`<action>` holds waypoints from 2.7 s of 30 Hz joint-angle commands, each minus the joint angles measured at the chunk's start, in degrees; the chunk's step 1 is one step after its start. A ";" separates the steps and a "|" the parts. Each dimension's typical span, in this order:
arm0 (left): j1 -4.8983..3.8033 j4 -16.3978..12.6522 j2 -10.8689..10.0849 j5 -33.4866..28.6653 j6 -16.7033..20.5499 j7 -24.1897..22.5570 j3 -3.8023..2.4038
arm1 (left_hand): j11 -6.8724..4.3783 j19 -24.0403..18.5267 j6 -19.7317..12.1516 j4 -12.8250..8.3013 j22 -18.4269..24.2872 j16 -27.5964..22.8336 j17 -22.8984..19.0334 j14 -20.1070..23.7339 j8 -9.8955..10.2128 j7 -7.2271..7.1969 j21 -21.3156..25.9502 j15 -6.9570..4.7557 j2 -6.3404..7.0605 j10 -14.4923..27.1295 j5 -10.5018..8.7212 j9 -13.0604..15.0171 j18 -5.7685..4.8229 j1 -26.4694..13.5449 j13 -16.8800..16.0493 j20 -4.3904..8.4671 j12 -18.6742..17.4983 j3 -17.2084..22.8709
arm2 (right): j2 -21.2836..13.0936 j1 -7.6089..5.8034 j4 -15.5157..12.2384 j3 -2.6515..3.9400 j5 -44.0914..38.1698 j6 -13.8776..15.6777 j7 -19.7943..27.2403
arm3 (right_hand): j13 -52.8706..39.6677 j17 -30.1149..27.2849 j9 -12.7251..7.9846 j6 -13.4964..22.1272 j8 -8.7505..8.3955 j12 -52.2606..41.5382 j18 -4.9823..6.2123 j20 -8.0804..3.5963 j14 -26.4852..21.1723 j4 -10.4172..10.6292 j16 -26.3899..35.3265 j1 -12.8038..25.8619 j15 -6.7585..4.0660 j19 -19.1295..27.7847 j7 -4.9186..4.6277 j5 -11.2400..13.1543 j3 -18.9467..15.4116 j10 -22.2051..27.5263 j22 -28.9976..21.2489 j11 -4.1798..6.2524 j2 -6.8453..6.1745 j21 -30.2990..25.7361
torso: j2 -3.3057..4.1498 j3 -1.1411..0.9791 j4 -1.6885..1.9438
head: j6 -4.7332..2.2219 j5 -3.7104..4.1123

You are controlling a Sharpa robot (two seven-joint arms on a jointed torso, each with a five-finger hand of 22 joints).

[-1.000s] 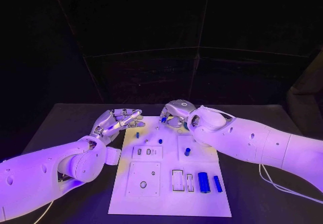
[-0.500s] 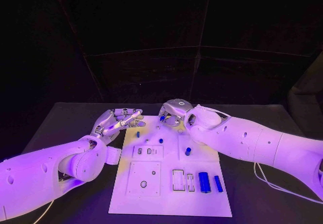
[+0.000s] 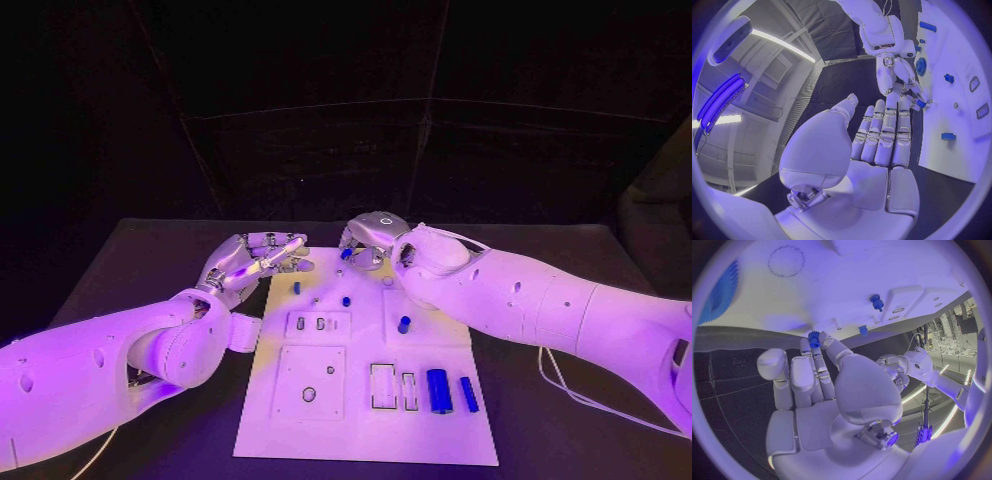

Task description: Assemble the parts on the task board

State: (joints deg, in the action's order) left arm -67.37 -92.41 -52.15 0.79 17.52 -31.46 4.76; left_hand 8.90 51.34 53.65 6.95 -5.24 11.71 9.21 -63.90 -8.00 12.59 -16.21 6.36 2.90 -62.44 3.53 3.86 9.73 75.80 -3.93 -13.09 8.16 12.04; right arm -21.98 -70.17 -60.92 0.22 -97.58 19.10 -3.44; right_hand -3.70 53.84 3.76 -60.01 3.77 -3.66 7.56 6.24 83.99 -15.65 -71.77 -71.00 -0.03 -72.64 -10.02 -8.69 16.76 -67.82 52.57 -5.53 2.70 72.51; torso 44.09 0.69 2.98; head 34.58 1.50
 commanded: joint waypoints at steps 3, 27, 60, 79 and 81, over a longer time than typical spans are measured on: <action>-0.13 -0.03 0.06 0.30 -0.95 0.00 -0.05 | 0.35 0.19 0.30 -0.39 0.07 -0.35 0.09 -0.03 0.22 0.18 0.37 0.33 -0.03 -0.09 -0.23 -0.06 0.86 -0.34 0.05 -0.24 -0.30 0.01 | 0.35 -0.11 0.67 0.01 -0.42 -1.77 0.11 | 0.17 -2.09 -0.16 2.77 -0.34 0.17 -0.21 0.77 -0.20 0.65 0.89 1.47 1.17 1.59 -0.57 1.31 -0.12 3.05 -1.85 -0.88 -2.22 -0.93 | 0.06 0.00 -0.07 | 0.04 -0.08; -0.19 0.00 -0.46 0.30 -1.30 0.30 -0.04 | 0.37 0.19 0.30 -0.56 0.18 -0.54 0.13 0.02 0.34 0.19 0.49 0.36 -0.01 -0.05 -0.26 -0.07 0.86 -0.34 0.06 -0.26 -0.49 0.02 | -6.99 -0.16 -5.86 0.45 5.17 4.85 -1.49 | -1.17 -6.23 0.53 7.55 1.07 -5.26 0.88 1.31 -0.43 6.45 3.57 0.24 1.38 3.97 -0.99 1.67 -6.79 4.53 -8.44 -1.04 -4.29 -4.93 | -0.07 -0.20 -0.71 | -0.40 -0.07; -0.21 1.18 -0.11 0.30 -1.81 0.60 -0.03 | 0.28 0.22 0.41 -0.95 0.34 -0.83 0.20 0.04 0.46 0.03 0.66 0.34 -0.18 -0.10 -0.25 -0.05 0.87 -0.11 0.07 -0.27 -0.78 0.23 | -16.24 -1.65 -10.63 2.07 12.40 -14.02 -9.28 | -71.43 24.32 0.39 9.63 2.95 -73.08 -2.15 -0.49 3.79 30.54 -14.12 -9.93 -0.25 -4.50 0.70 -3.38 -21.20 -14.06 9.23 1.35 -8.74 5.74 | -0.17 -0.23 -1.10 | -0.10 0.38; -0.21 1.43 -0.16 0.30 -2.08 0.85 -0.02 | 0.28 0.24 0.43 -1.06 0.38 -0.89 0.22 0.03 0.50 0.03 0.69 0.34 -0.22 -0.11 -0.24 -0.05 0.88 -0.04 0.07 -0.27 -0.85 0.30 | -16.84 -1.63 -11.60 2.05 9.96 -11.06 -8.35 | -76.01 26.32 0.49 7.22 4.47 -77.05 -2.54 -0.79 4.11 26.45 -14.91 -13.07 -0.61 -5.43 1.23 -2.65 -18.76 -16.06 11.41 1.82 -6.10 6.87 | -0.15 -0.21 -1.10 | 0.16 0.56; -0.21 1.44 -0.18 0.30 -2.10 0.86 -0.02 | 0.28 0.24 0.43 -1.06 0.38 -0.89 0.22 0.03 0.50 0.03 0.69 0.34 -0.22 -0.11 -0.24 -0.05 0.88 -0.04 0.07 -0.27 -0.85 0.30 | -16.95 -1.63 -11.72 2.05 9.93 -11.12 -8.30 | -76.17 26.45 0.48 7.22 4.47 -77.20 -2.57 -0.79 4.13 26.37 -14.95 -13.08 -0.61 -5.51 1.22 -2.63 -18.76 -16.16 11.58 1.82 -6.14 6.95 | -0.17 -0.21 -1.13 | 0.17 0.55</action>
State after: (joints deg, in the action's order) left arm -67.50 -90.93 -52.33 0.81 16.34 -30.53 4.77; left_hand 8.91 51.34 53.65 6.31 -4.91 10.98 9.34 -63.90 -7.79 12.59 -15.76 6.36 2.90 -62.44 3.53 3.87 9.72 75.81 -3.94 -13.09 7.70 12.36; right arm -38.87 -71.68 -72.42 2.24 -86.63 6.91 -12.31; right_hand -75.05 74.93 4.21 -52.41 7.99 -80.54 5.75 5.52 84.05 11.03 -86.47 -83.63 -0.72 -77.72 -8.83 -11.67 -2.09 -83.64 64.10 -3.68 -3.53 79.17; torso 43.92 0.46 1.83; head 34.72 1.99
